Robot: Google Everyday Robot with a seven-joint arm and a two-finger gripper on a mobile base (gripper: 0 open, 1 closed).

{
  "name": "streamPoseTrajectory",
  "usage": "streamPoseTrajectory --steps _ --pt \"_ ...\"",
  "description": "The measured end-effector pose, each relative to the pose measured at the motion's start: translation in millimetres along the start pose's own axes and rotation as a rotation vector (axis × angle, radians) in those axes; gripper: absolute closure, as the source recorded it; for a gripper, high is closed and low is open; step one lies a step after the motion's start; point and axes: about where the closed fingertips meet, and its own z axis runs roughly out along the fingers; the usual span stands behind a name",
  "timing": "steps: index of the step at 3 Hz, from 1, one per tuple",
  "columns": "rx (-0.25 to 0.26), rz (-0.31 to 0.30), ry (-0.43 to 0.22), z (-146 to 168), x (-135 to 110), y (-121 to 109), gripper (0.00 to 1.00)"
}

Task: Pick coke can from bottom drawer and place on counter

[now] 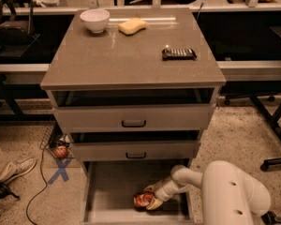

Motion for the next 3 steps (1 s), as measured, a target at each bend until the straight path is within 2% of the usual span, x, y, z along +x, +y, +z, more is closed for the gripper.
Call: streamPoseTrajectory --steps 1,2,3 --pt "0.062 -0.064 -0.136 -56 -28 17 1.0" --pt "0.132 -0.133 -0.227 -119 -47 36 1.0" --pt "0.179 -0.24 -0.352 -187 -75 63 1.0"
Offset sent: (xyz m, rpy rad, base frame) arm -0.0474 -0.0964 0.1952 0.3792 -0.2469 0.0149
